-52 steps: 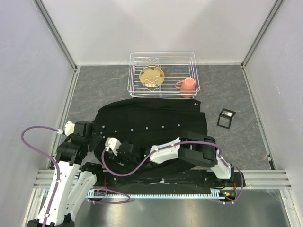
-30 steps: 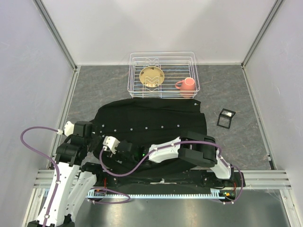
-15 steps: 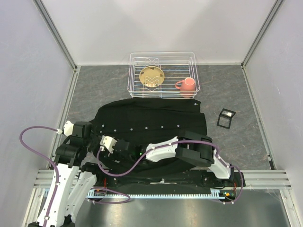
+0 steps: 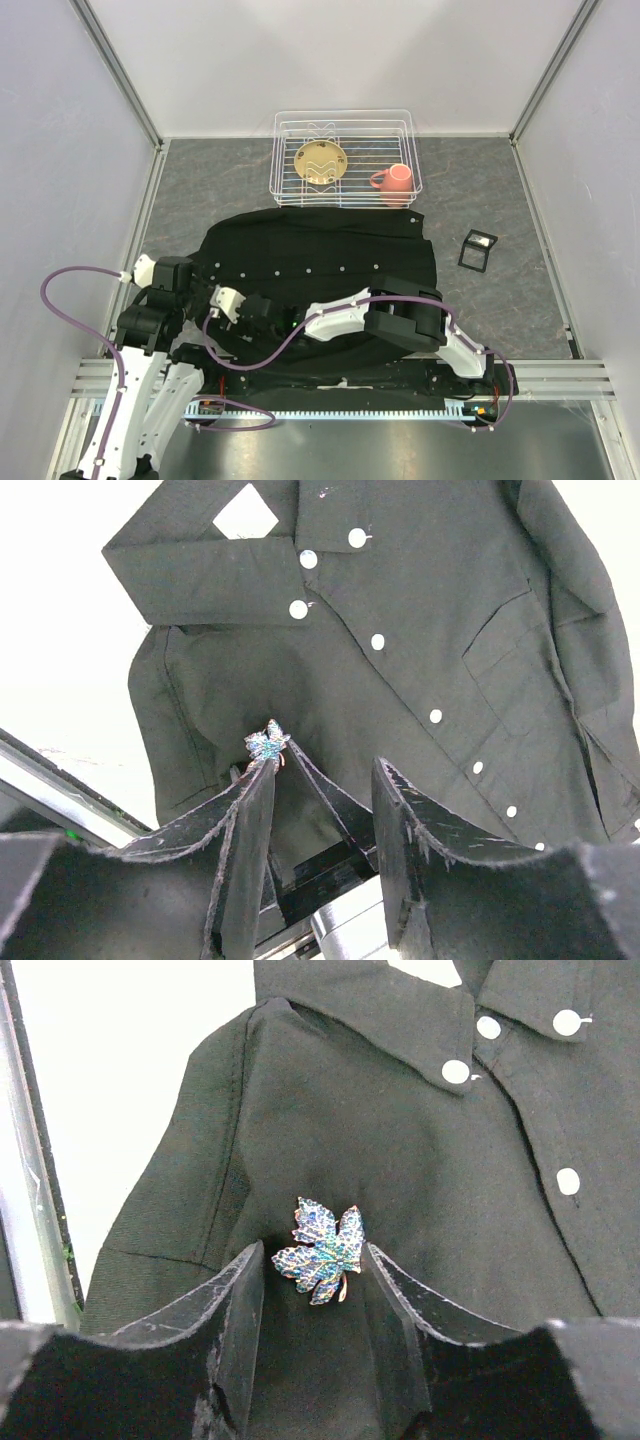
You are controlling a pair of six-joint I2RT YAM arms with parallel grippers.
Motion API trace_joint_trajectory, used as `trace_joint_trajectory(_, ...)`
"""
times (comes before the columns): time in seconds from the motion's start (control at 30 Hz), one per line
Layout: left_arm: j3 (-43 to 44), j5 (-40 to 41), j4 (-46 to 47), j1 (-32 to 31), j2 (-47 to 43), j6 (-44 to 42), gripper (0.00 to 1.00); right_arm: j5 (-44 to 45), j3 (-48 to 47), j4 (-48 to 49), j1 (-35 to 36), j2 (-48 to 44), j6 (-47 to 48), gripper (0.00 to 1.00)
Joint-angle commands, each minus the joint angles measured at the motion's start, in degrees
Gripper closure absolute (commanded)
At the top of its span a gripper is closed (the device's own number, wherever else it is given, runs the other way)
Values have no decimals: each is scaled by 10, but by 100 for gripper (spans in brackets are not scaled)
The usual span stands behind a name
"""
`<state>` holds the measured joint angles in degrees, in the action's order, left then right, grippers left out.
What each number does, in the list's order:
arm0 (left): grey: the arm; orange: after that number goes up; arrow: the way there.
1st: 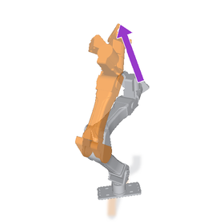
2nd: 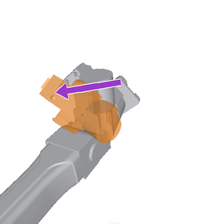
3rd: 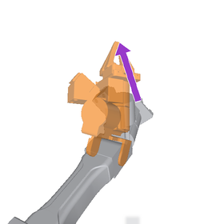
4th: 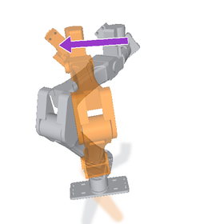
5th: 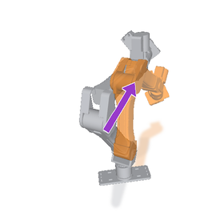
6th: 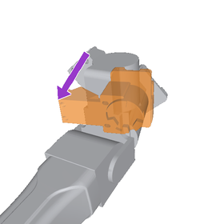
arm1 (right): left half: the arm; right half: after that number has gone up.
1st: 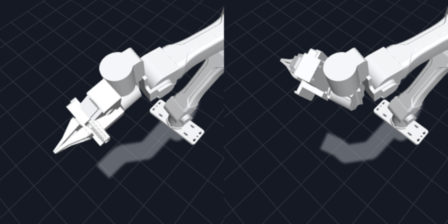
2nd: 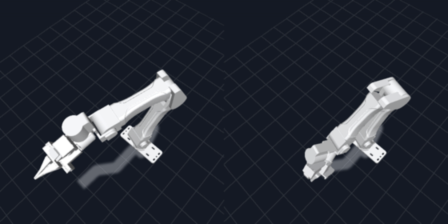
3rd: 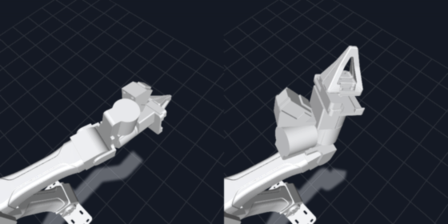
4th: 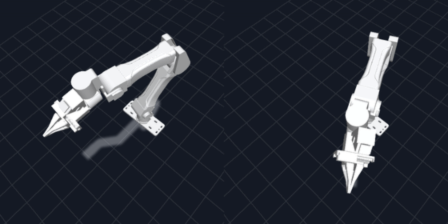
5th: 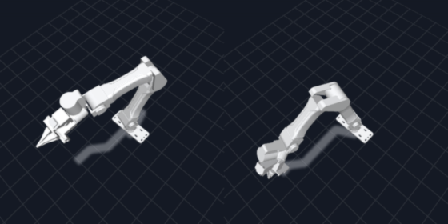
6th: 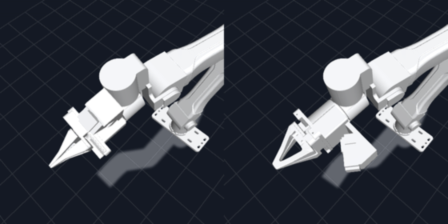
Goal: Remove the brooch from the garment
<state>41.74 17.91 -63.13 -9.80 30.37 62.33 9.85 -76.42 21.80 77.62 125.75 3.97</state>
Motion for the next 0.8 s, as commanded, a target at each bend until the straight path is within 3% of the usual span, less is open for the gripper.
trace_joint_trajectory(0.0,18,10,14,1,1,-10,50,0,14,28,-9,-9,-31,53)
trace_joint_trajectory(0.37,-5,-11,29,1,23,7,57,-28,78,104,-34,-32,-191,59)
trace_joint_trajectory(0.47,-11,-29,37,1,45,17,57,-42,92,126,-41,-32,-225,69)
trace_joint_trajectory(0.6,-30,-57,56,2,75,30,60,-72,109,154,-54,-36,-258,65)
trace_joint_trajectory(0.77,-43,-44,67,5,109,41,69,-82,132,164,-64,-48,-284,62)
